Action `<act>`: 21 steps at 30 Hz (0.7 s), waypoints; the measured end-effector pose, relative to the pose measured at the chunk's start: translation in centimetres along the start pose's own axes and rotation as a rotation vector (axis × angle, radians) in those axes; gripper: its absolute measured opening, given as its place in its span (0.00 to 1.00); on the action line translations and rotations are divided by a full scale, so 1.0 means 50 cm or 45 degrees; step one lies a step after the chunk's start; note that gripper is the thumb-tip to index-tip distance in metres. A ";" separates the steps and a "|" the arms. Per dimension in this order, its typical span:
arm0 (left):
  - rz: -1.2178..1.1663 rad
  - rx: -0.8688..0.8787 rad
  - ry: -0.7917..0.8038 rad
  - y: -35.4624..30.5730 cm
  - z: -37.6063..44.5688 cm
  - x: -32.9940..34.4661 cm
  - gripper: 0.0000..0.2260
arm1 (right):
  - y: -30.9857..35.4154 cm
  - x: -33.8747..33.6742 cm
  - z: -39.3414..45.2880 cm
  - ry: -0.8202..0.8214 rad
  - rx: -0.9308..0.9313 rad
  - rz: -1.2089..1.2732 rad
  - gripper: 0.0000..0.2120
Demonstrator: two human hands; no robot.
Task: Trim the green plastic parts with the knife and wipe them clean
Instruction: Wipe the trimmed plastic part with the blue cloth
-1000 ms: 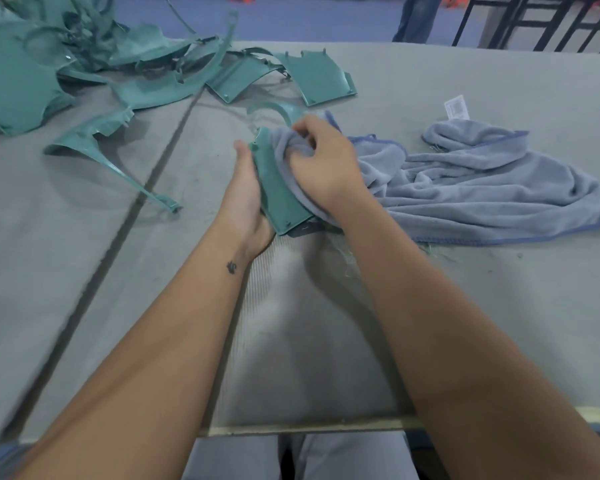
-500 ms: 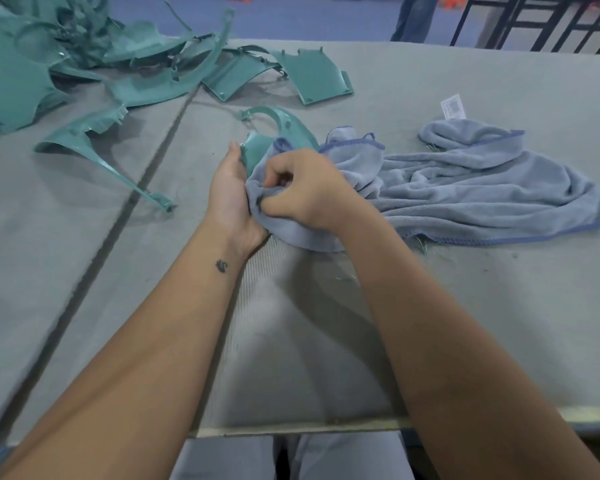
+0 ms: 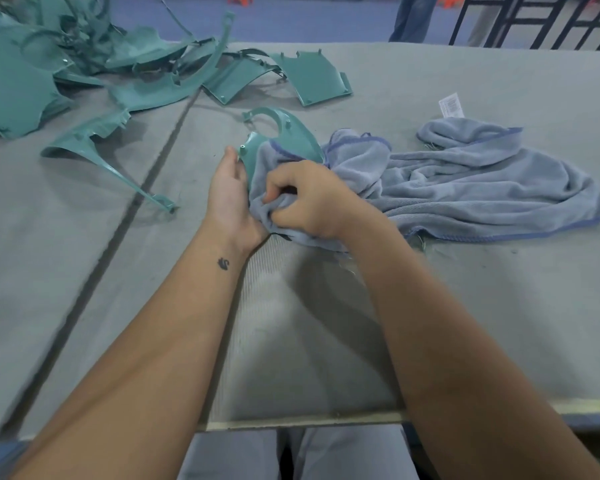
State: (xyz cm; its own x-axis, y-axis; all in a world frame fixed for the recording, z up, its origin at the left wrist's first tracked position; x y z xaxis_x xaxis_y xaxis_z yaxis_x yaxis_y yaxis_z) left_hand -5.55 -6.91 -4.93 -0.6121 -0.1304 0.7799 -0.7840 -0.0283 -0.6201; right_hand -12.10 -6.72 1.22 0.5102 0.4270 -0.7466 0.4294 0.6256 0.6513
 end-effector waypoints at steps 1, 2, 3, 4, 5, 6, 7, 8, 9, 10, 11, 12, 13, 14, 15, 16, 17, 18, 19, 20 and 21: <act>-0.015 -0.026 0.013 0.003 -0.004 0.002 0.28 | 0.004 0.004 -0.001 0.060 -0.007 -0.009 0.04; -0.020 -0.052 0.020 0.008 -0.007 0.003 0.29 | 0.003 0.005 -0.003 0.104 0.004 0.003 0.03; -0.008 -0.066 0.008 0.012 -0.009 0.003 0.27 | -0.003 0.005 -0.003 0.126 0.020 0.022 0.02; 0.029 -0.053 -0.024 0.012 -0.008 0.001 0.24 | -0.008 0.003 -0.004 0.112 0.037 0.035 0.02; 0.084 -0.019 -0.051 0.009 -0.007 0.000 0.20 | -0.015 -0.004 -0.005 0.047 0.047 0.043 0.02; 0.144 0.025 -0.069 0.003 -0.005 -0.001 0.17 | -0.025 -0.017 -0.007 -0.064 0.063 0.050 0.03; 0.205 0.071 -0.086 -0.004 -0.004 -0.001 0.14 | -0.039 -0.035 -0.009 -0.211 0.091 0.008 0.04; 0.250 0.098 -0.096 -0.009 -0.004 -0.001 0.13 | -0.052 -0.060 -0.016 -0.373 0.133 -0.082 0.06; 0.284 0.102 -0.100 -0.011 -0.005 -0.001 0.11 | -0.065 -0.082 -0.025 -0.505 0.205 -0.164 0.10; 0.312 0.097 -0.100 -0.013 -0.005 -0.002 0.10 | -0.080 -0.102 -0.032 -0.600 0.252 -0.158 0.12; 0.342 0.096 -0.103 -0.016 -0.007 -0.005 0.10 | -0.097 -0.118 -0.040 -0.682 0.261 0.019 0.13; 0.378 0.106 -0.116 -0.023 -0.007 -0.009 0.10 | -0.111 -0.133 -0.052 -0.786 0.252 0.311 0.11; 0.408 0.126 -0.133 -0.034 -0.009 -0.013 0.09 | -0.135 -0.153 -0.070 -0.972 0.269 0.577 0.09; 0.432 0.157 -0.153 -0.046 -0.010 -0.019 0.09 | -0.156 -0.173 -0.101 -1.169 0.350 0.700 0.08; 0.455 0.187 -0.168 -0.058 -0.011 -0.023 0.08 | -0.180 -0.186 -0.129 -1.331 0.433 0.779 0.08; 0.485 0.210 -0.176 -0.069 -0.013 -0.026 0.07 | -0.201 -0.191 -0.151 -1.428 0.495 0.886 0.09; 0.521 0.223 -0.180 -0.077 -0.014 -0.027 0.07 | -0.213 -0.192 -0.164 -1.453 0.499 1.029 0.09; 0.560 0.236 -0.175 -0.083 -0.015 -0.026 0.07 | -0.221 -0.194 -0.166 -1.424 0.473 1.147 0.09; 0.593 0.250 -0.159 -0.087 -0.016 -0.022 0.07 | -0.221 -0.199 -0.161 -1.358 0.430 1.189 0.08; 0.611 0.269 -0.139 -0.089 -0.018 -0.016 0.06 | -0.211 -0.203 -0.149 -1.241 0.387 1.164 0.06; 0.619 0.287 -0.121 -0.090 -0.020 -0.009 0.06 | -0.195 -0.195 -0.127 -1.074 0.357 1.127 0.06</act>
State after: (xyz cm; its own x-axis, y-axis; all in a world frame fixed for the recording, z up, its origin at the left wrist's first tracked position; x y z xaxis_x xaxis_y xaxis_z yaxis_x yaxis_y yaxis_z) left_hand -1.83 -5.74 -2.41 -0.8785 -0.2703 0.3939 -0.3648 -0.1527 -0.9185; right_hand -25.99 -12.83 1.26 0.9769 0.0140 0.2131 -0.2130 0.1336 0.9679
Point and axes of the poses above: each hand's wrist, its own z-axis towards the middle knuckle, its own x-axis out of the palm, y = z × x, the point moved 10 cm from there along z, towards the middle knuckle, and after that the axes turned 5 degrees about y, right-handed, at the moved point
